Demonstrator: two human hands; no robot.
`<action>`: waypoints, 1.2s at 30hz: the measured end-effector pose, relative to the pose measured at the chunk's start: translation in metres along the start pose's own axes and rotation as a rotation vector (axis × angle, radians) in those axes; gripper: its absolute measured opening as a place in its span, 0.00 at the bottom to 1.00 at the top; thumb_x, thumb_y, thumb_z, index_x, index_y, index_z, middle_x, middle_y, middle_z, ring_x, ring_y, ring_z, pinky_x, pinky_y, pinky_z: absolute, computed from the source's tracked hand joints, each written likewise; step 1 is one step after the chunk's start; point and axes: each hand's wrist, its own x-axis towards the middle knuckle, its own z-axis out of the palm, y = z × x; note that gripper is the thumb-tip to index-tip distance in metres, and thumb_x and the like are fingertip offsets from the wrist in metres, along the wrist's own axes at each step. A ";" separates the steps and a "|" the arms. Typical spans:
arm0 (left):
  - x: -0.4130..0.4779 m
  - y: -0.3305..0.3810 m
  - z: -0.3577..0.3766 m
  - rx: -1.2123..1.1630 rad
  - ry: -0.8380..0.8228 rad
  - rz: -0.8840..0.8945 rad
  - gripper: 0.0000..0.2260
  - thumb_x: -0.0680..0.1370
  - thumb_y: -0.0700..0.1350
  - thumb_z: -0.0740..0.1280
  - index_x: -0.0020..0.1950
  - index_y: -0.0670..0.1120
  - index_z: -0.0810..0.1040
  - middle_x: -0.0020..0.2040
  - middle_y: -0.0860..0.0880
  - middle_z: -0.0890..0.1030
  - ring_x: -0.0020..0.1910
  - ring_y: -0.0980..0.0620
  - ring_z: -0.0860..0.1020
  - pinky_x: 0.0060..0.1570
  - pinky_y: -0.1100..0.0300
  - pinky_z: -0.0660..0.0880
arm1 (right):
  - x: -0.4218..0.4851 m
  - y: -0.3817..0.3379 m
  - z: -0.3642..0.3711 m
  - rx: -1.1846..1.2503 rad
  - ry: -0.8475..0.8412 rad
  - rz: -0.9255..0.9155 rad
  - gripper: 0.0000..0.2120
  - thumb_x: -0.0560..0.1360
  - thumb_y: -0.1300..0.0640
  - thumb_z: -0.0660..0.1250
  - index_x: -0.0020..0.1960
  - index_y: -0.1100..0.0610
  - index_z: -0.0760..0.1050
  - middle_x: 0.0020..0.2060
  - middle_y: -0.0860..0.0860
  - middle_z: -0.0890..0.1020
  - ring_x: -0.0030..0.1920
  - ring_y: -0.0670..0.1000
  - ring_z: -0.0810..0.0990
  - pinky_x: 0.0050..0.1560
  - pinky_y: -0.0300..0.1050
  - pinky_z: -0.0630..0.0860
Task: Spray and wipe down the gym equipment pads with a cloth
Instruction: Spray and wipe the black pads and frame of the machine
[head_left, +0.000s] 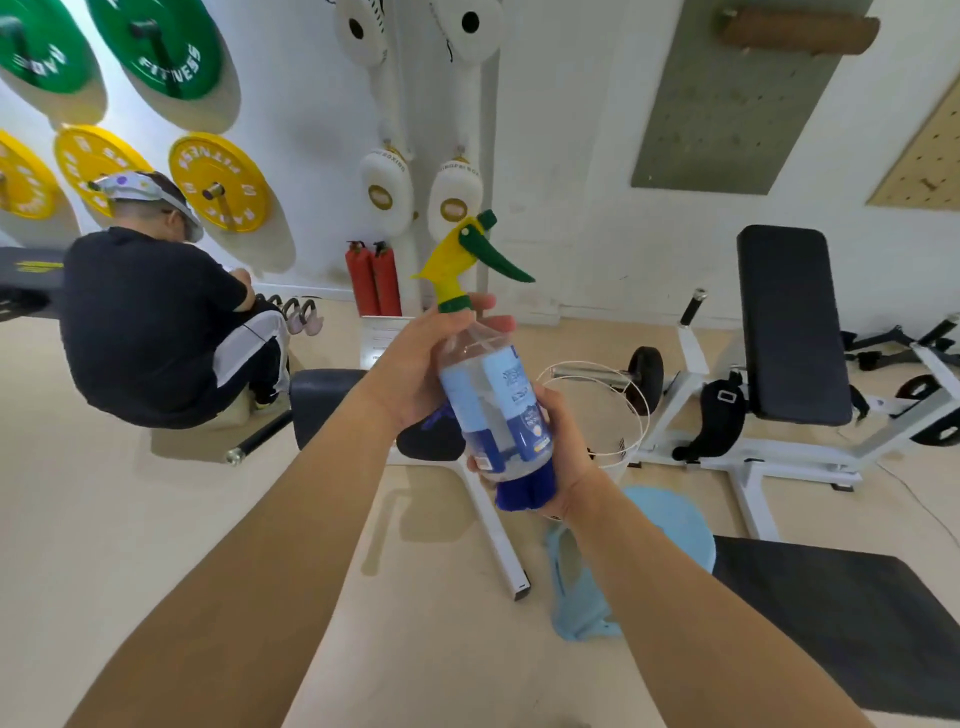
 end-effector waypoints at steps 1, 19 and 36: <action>-0.001 0.000 -0.007 -0.027 -0.026 0.002 0.13 0.78 0.45 0.67 0.61 0.44 0.80 0.53 0.45 0.88 0.52 0.47 0.86 0.55 0.53 0.83 | 0.004 0.006 0.003 0.003 -0.001 0.020 0.31 0.58 0.41 0.78 0.54 0.59 0.83 0.44 0.57 0.84 0.36 0.56 0.83 0.36 0.45 0.79; 0.027 -0.034 -0.093 0.473 0.827 0.045 0.20 0.78 0.37 0.72 0.69 0.43 0.74 0.51 0.46 0.80 0.45 0.54 0.79 0.50 0.56 0.77 | 0.143 0.052 -0.036 -0.225 0.199 0.428 0.36 0.72 0.34 0.66 0.66 0.62 0.76 0.44 0.57 0.83 0.38 0.56 0.81 0.31 0.44 0.76; 0.010 -0.027 -0.249 0.279 0.798 0.095 0.05 0.85 0.41 0.65 0.54 0.49 0.79 0.55 0.43 0.82 0.34 0.49 0.84 0.37 0.60 0.83 | 0.250 0.133 0.026 -0.470 0.576 0.401 0.18 0.81 0.41 0.55 0.63 0.51 0.74 0.54 0.52 0.83 0.50 0.57 0.83 0.41 0.47 0.79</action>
